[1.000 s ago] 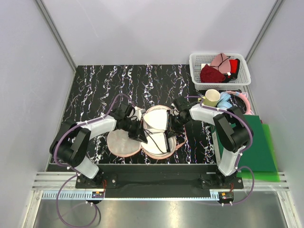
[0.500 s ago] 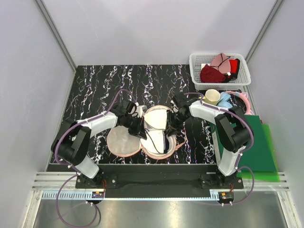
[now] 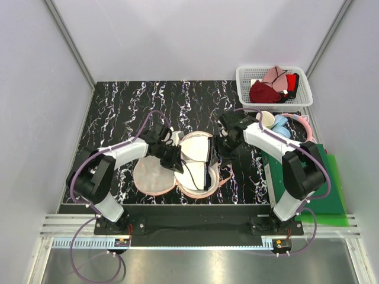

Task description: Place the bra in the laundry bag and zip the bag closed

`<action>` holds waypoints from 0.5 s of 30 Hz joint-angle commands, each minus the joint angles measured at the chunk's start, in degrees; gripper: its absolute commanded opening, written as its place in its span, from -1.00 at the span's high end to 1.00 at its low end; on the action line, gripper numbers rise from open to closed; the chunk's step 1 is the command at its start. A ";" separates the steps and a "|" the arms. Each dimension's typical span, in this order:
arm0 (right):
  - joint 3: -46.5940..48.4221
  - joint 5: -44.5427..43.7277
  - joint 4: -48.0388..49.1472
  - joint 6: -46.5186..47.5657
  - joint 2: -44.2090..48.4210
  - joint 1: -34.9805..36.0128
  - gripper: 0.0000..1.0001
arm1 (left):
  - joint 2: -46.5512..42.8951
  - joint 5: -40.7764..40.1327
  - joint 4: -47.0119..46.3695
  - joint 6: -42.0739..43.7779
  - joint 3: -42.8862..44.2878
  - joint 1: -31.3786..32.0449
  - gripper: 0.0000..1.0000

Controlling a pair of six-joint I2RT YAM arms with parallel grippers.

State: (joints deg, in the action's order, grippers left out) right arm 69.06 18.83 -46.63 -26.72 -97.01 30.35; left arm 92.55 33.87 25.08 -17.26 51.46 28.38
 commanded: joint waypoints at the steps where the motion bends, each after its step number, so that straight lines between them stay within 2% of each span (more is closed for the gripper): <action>1: 1.61 -2.22 -2.50 1.93 2.27 -0.38 -0.09 | -0.26 -3.45 2.07 1.08 3.82 0.36 0.28; 4: 1.26 -1.43 -2.41 1.94 2.53 -0.38 -0.11 | -1.58 -7.58 6.71 1.70 5.75 0.27 0.08; 9: 1.26 -1.08 -2.15 2.20 2.79 -0.38 -0.12 | -5.45 -11.45 12.35 3.45 7.16 0.27 -0.13; 11: 1.43 -0.73 -1.97 2.20 2.71 -0.38 -0.13 | -8.94 -13.20 14.20 3.02 5.76 0.10 -0.28; 15: 1.43 -0.20 -1.80 2.20 2.71 -0.38 -0.14 | -16.06 -13.56 16.05 0.22 1.81 -1.57 -0.43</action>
State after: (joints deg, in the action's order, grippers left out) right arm 69.08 18.09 -48.21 -25.45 -96.77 30.26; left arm 84.64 23.11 37.54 -15.44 55.64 28.25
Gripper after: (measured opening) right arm 0.564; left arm 0.692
